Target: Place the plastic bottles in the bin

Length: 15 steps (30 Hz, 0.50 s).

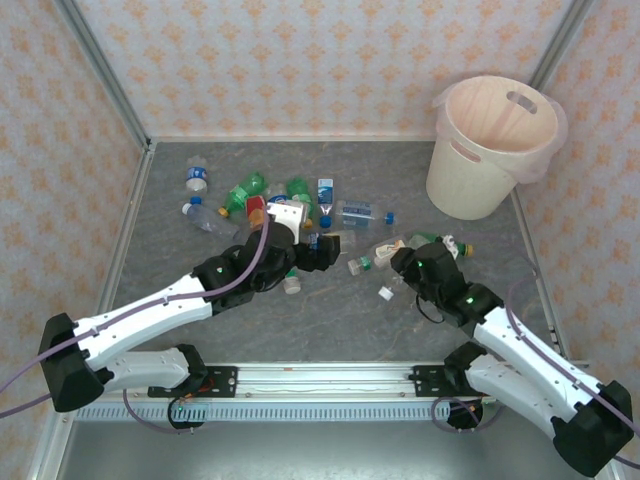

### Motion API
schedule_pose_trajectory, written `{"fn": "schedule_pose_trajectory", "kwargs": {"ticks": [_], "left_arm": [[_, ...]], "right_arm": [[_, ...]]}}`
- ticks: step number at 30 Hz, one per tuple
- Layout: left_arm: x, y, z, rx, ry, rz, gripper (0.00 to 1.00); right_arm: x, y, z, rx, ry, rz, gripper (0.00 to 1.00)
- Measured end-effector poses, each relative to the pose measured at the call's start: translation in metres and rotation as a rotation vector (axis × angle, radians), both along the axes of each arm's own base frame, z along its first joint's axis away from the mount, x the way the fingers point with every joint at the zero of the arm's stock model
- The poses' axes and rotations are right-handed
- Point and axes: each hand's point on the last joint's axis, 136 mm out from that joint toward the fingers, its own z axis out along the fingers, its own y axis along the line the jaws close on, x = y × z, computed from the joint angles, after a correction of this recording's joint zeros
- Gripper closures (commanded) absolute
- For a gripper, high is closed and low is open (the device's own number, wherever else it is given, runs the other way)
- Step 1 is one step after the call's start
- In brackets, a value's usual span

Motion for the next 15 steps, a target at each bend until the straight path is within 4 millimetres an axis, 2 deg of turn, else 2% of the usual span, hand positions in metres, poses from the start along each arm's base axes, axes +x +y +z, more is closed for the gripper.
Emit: {"fn": "schedule_pose_trajectory", "kwargs": {"ticks": [4,11,15], "left_arm": [[0.001,0.017,0.022,-0.056,-0.046,0.080,0.01],[-0.006,0.056,0.071,-0.184,-0.153,0.201,0.01],[-0.012,0.069,0.082,-0.214,-0.183,0.228,0.01]], "right_arm": [[0.012,-0.011,0.038,-0.049,-0.091,-0.047,0.44],[0.031,-0.032,0.119,-0.138,-0.269,-0.148,0.44],[0.044,-0.041,0.167,-0.201,-0.352,-0.204,0.44]]}}
